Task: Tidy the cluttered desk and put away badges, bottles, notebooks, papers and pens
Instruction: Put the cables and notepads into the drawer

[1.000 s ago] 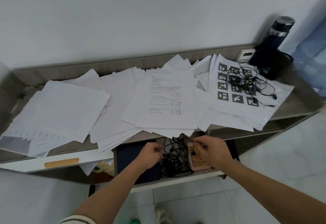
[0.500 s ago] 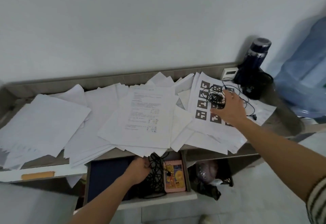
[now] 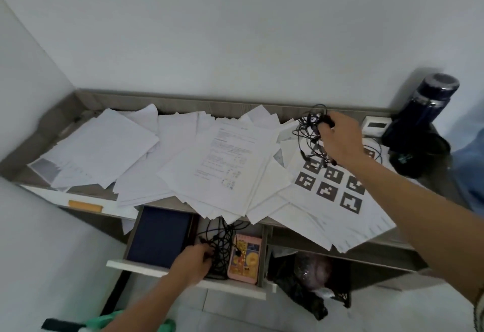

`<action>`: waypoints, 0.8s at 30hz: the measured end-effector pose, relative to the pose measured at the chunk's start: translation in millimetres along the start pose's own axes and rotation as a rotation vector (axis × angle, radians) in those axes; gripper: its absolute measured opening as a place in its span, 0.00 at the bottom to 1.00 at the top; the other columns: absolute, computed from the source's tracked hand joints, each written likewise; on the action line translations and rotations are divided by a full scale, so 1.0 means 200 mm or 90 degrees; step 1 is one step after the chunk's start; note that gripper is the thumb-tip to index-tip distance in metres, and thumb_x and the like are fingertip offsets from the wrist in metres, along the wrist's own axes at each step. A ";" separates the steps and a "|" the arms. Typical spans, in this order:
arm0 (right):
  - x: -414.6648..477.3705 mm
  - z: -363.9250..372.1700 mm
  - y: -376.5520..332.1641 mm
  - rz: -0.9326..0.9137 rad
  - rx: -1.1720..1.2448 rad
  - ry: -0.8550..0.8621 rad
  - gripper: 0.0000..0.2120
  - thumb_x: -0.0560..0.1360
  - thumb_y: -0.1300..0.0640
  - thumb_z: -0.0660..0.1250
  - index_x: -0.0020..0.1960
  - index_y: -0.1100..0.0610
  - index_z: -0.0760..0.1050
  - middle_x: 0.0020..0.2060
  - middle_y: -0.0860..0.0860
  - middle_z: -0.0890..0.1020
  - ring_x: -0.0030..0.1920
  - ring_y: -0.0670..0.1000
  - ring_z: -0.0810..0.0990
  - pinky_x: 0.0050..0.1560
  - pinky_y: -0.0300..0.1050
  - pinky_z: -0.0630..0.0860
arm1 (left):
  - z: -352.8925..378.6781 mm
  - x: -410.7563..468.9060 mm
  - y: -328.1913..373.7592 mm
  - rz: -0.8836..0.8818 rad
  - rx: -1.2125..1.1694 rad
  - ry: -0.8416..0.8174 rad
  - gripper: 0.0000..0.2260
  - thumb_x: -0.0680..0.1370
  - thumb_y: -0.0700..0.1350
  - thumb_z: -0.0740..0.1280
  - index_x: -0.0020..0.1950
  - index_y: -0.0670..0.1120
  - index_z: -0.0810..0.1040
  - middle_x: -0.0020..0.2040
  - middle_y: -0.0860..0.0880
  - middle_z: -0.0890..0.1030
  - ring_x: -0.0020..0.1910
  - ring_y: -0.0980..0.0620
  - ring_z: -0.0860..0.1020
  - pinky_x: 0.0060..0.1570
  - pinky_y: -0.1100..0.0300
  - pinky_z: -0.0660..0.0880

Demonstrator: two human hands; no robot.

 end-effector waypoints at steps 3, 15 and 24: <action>0.02 -0.02 -0.31 -0.012 0.183 -0.026 0.10 0.76 0.60 0.60 0.41 0.66 0.74 0.31 0.53 0.75 0.33 0.53 0.71 0.35 0.46 0.66 | -0.02 -0.03 -0.05 0.003 -0.014 0.027 0.16 0.78 0.44 0.63 0.65 0.48 0.77 0.58 0.49 0.82 0.55 0.51 0.80 0.52 0.62 0.75; -0.45 0.32 -0.99 0.194 0.595 -0.305 0.07 0.79 0.61 0.56 0.44 0.56 0.71 0.26 0.49 0.71 0.20 0.44 0.63 0.23 0.33 0.55 | -0.18 -0.18 -0.46 -0.037 0.043 0.129 0.11 0.78 0.51 0.63 0.57 0.51 0.79 0.56 0.52 0.80 0.57 0.50 0.77 0.56 0.57 0.72; -1.22 1.26 -0.44 0.168 0.084 -0.698 0.16 0.79 0.56 0.65 0.62 0.64 0.74 0.42 0.53 0.79 0.37 0.47 0.77 0.32 0.35 0.72 | -0.16 -0.21 -0.55 0.039 0.157 0.078 0.40 0.68 0.69 0.36 0.61 0.53 0.77 0.57 0.51 0.78 0.59 0.50 0.75 0.60 0.54 0.66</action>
Point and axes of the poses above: each hand's wrist, its own x-axis towards the middle knuckle, its own z-axis out of the palm, y = z × x, the point moved 6 cm from there along x, towards the middle knuckle
